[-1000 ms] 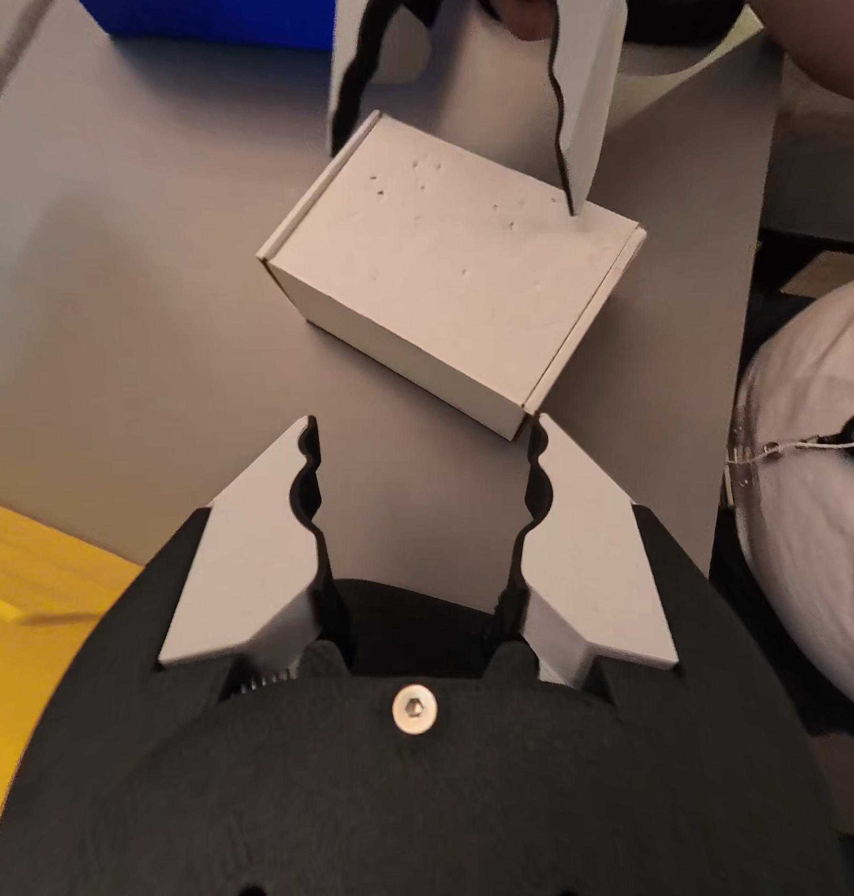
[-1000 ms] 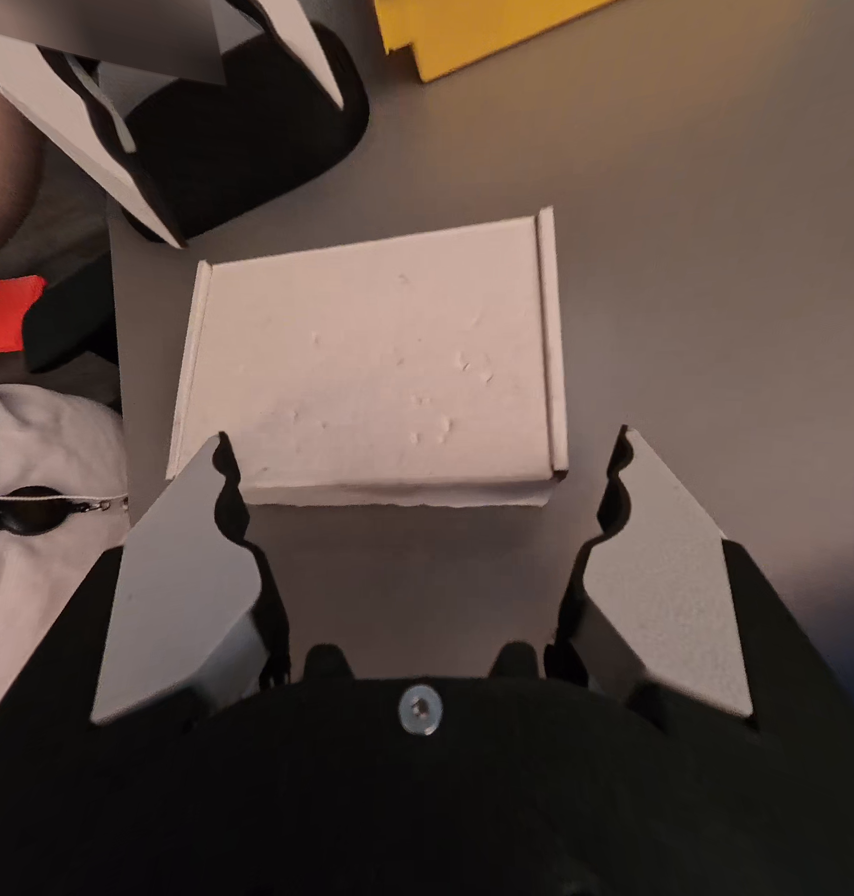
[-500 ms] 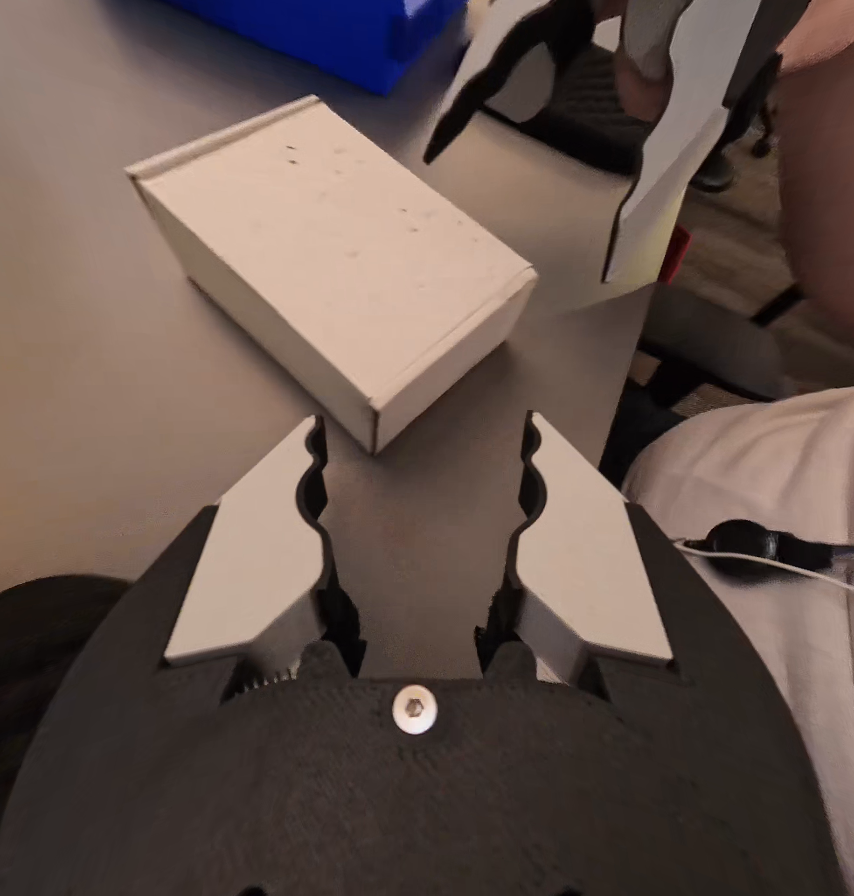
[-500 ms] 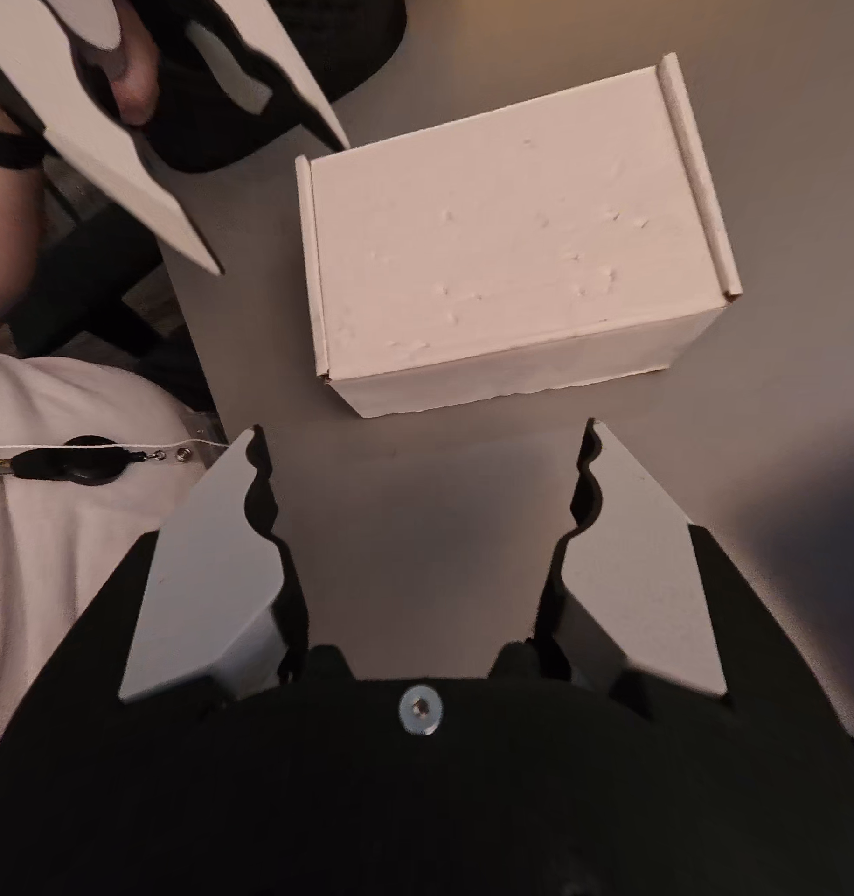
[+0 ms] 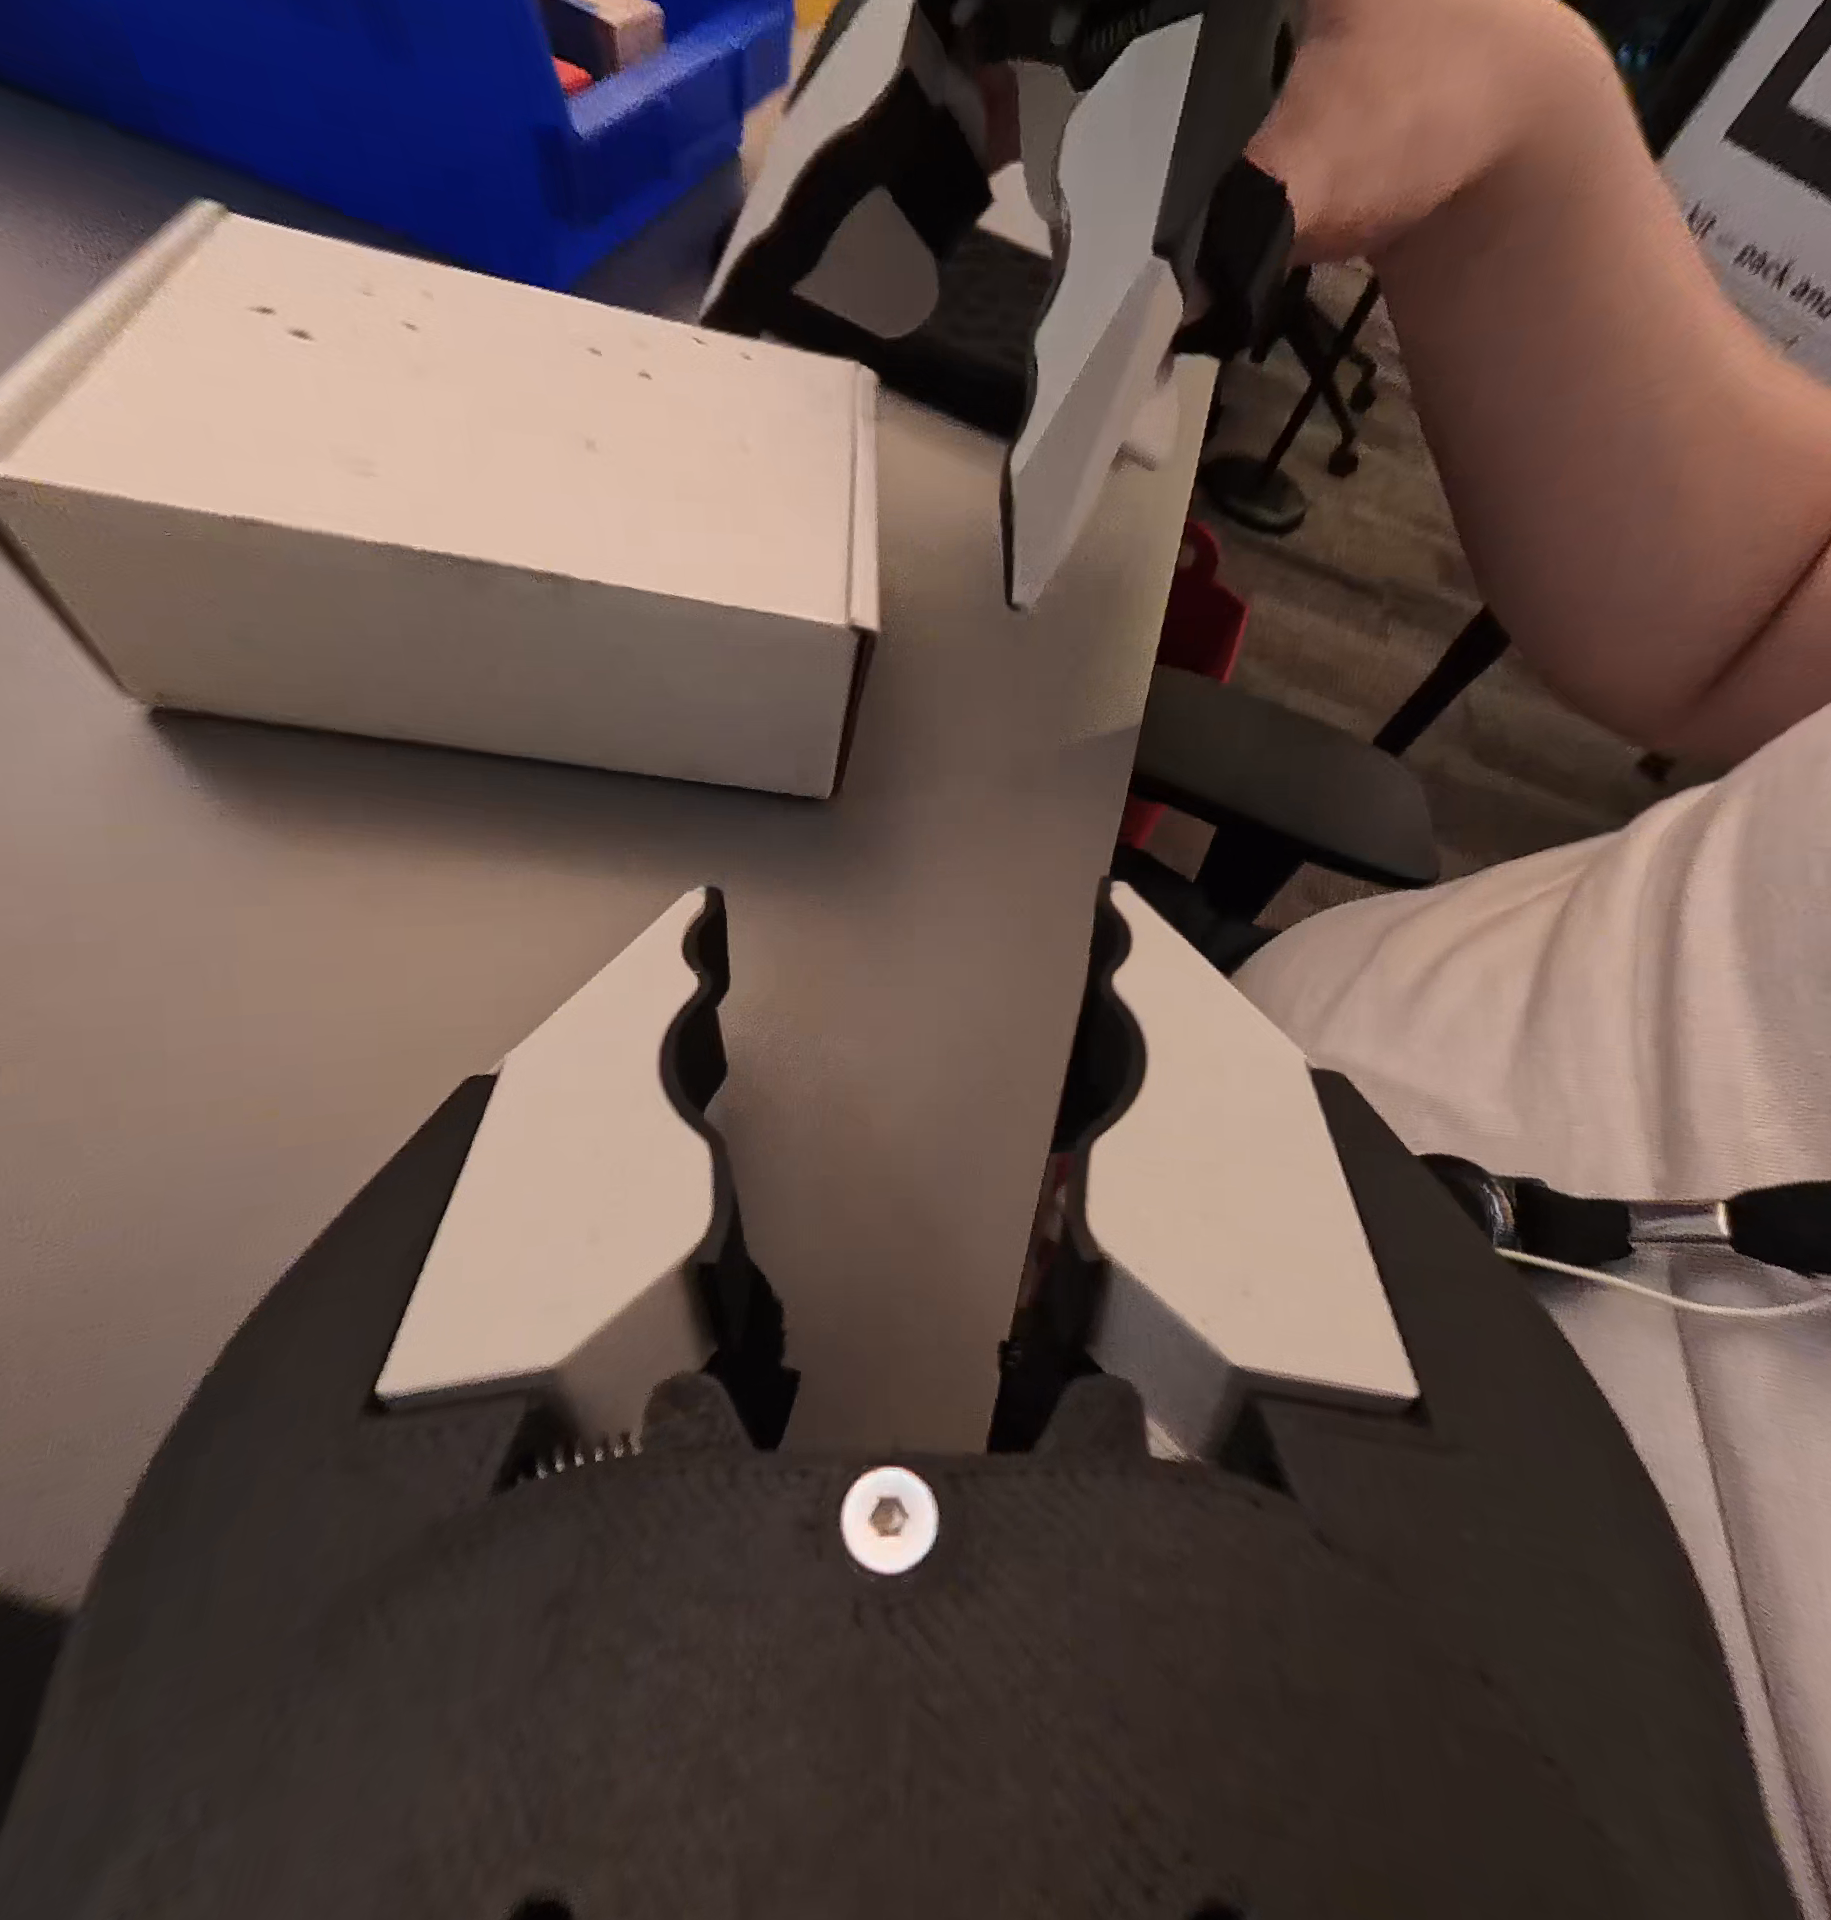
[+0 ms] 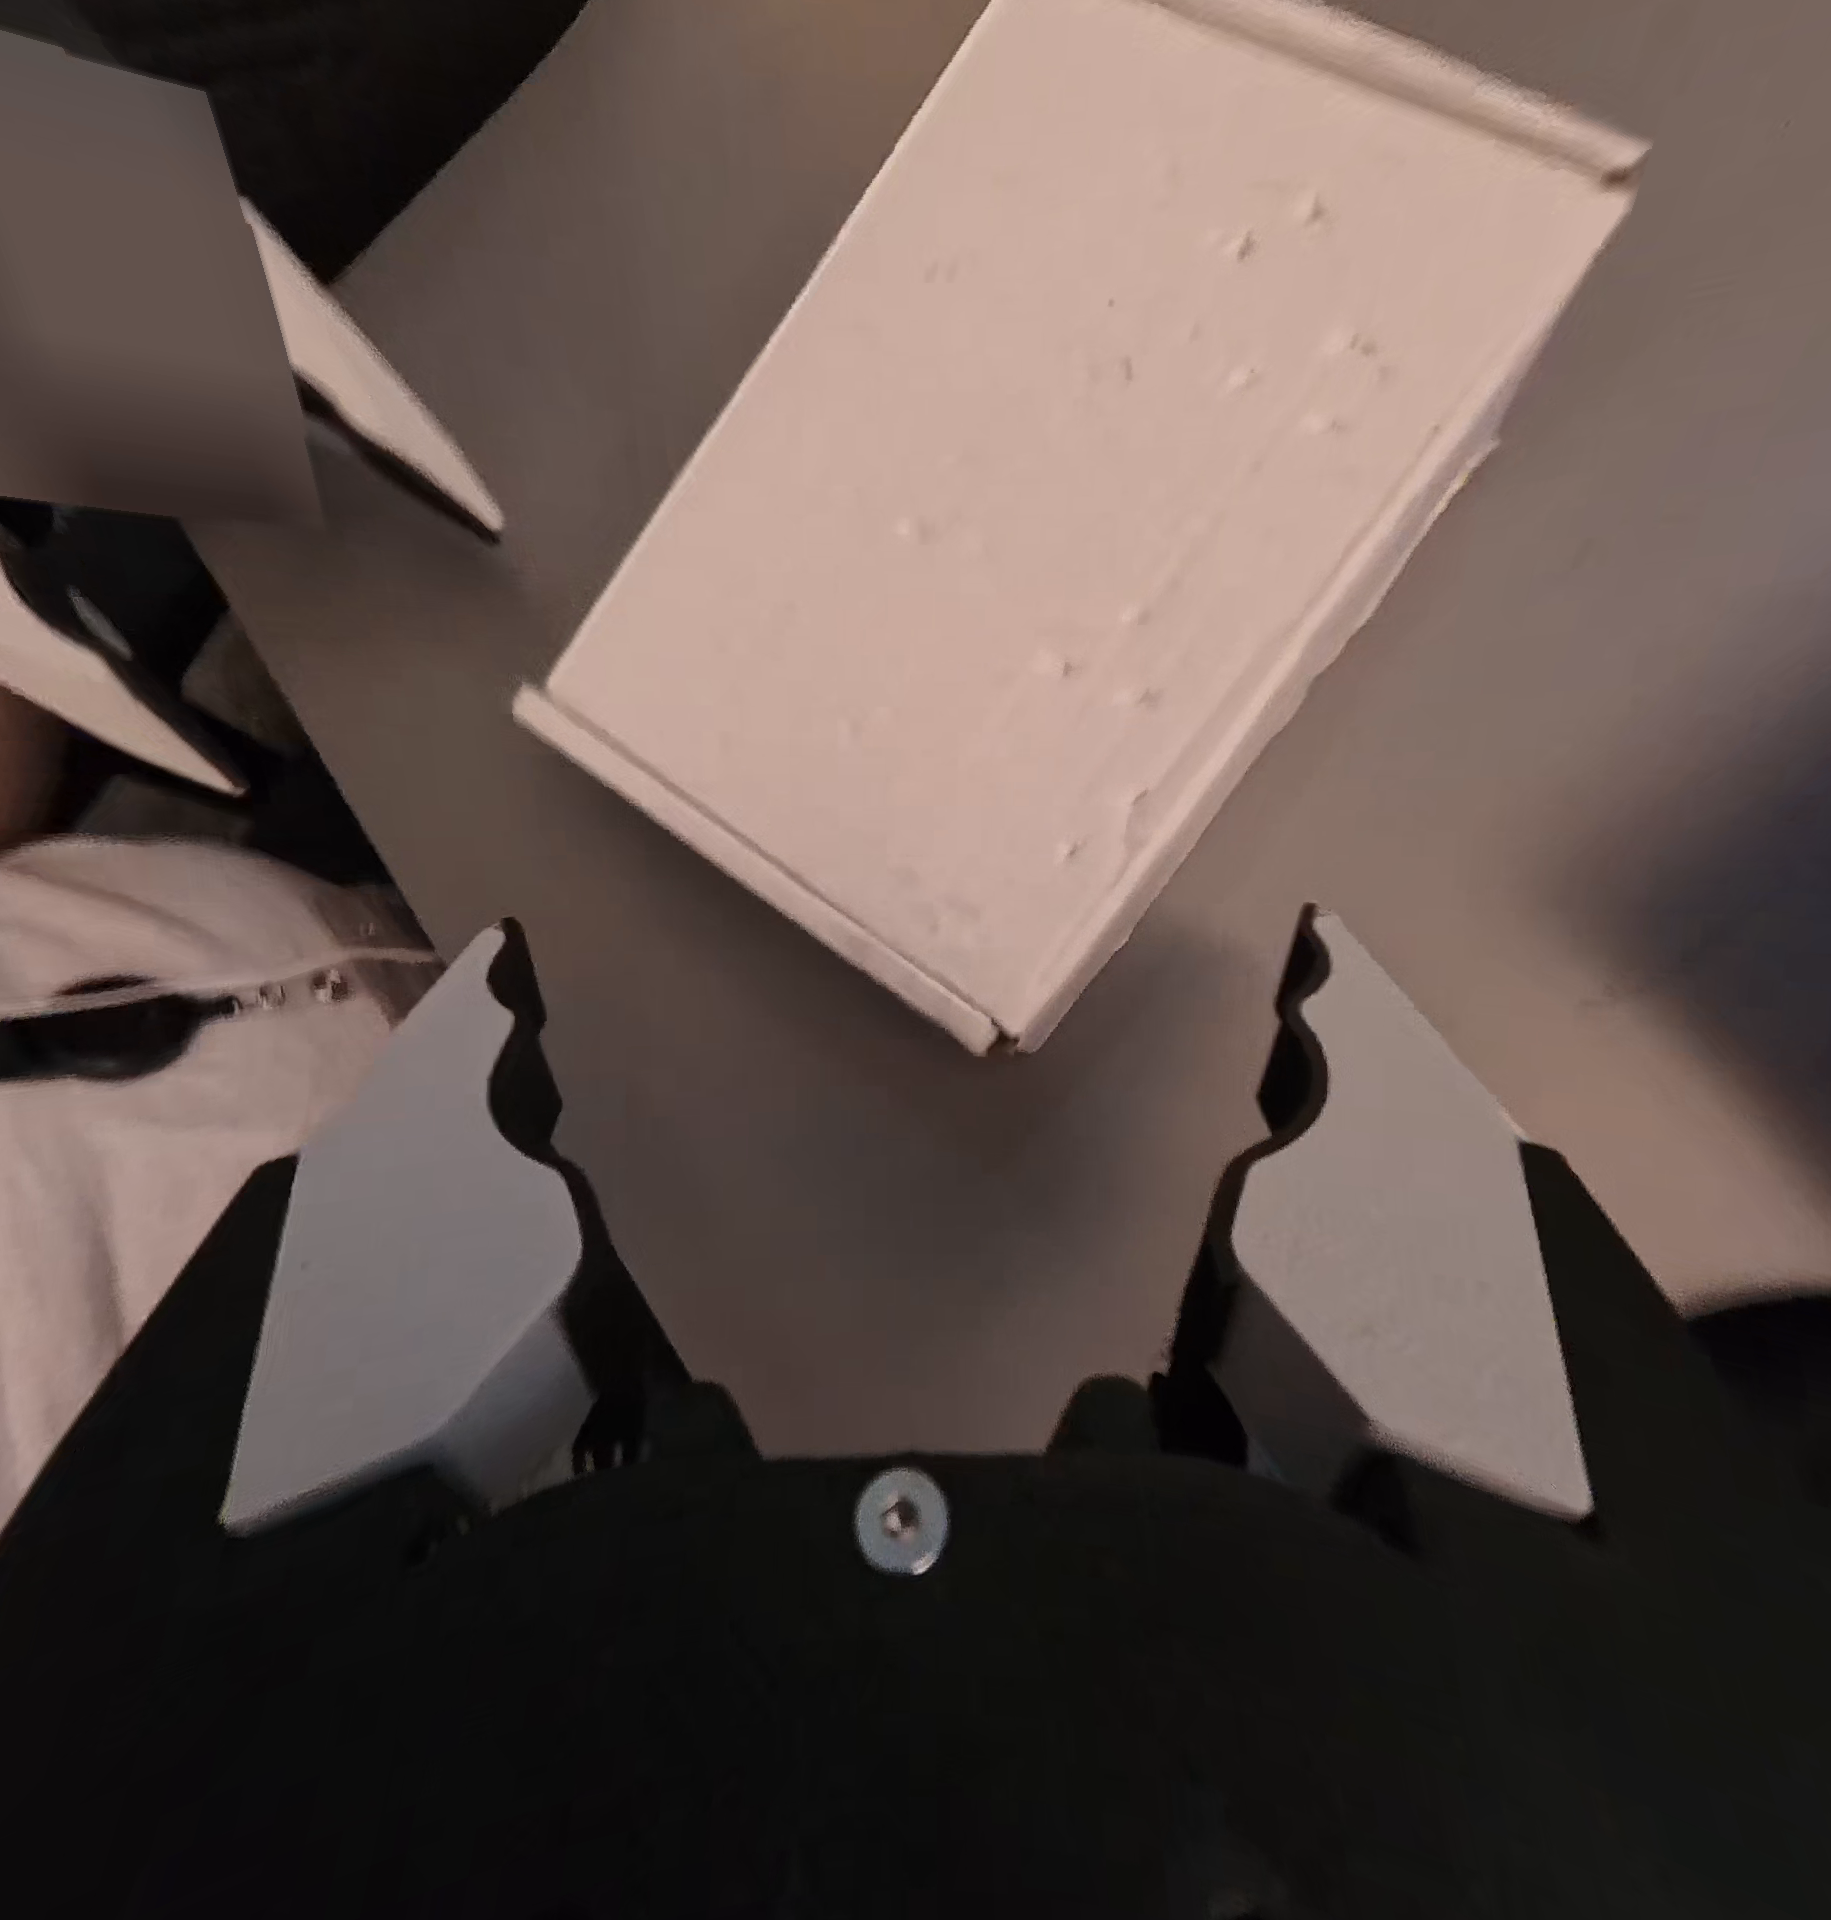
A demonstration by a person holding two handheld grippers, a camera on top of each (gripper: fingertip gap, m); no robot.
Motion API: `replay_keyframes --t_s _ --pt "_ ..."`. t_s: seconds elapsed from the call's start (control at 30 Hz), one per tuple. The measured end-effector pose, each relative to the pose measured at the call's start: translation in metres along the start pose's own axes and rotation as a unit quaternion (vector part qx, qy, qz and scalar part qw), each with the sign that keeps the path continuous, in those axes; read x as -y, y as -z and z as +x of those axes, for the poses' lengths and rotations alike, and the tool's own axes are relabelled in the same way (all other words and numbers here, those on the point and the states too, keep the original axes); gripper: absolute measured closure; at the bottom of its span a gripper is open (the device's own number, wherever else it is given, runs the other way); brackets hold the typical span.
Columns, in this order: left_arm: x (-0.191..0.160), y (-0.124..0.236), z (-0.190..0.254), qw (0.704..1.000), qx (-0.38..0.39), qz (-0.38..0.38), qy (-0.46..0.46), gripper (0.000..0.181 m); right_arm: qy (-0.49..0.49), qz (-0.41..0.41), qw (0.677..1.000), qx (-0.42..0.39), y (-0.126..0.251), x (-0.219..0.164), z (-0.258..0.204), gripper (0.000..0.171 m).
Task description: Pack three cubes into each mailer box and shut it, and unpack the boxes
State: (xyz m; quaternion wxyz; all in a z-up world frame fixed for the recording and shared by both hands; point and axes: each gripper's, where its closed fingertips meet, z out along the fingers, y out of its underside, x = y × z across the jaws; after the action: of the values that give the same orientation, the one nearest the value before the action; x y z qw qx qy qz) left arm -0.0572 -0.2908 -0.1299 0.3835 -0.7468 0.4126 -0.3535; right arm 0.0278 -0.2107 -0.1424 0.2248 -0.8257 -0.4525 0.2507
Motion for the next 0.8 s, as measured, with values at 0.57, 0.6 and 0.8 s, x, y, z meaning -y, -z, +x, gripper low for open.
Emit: replay_keyframes --t_s 0.57,0.6,0.8 --pt "-0.007 0.041 -0.016 0.998 0.061 -0.002 0.01 0.11 -0.169 -0.124 0.977 -0.049 0.001 0.022 0.015 0.027" --pt "-0.007 0.042 -0.017 0.998 0.064 -0.004 0.008 0.11 -0.182 -0.119 0.976 -0.025 0.005 0.015 0.006 0.028" --pt "-0.009 0.045 -0.023 0.996 0.084 -0.022 -0.008 0.108 -0.166 -0.139 0.974 0.069 -0.003 -0.007 -0.058 0.045"
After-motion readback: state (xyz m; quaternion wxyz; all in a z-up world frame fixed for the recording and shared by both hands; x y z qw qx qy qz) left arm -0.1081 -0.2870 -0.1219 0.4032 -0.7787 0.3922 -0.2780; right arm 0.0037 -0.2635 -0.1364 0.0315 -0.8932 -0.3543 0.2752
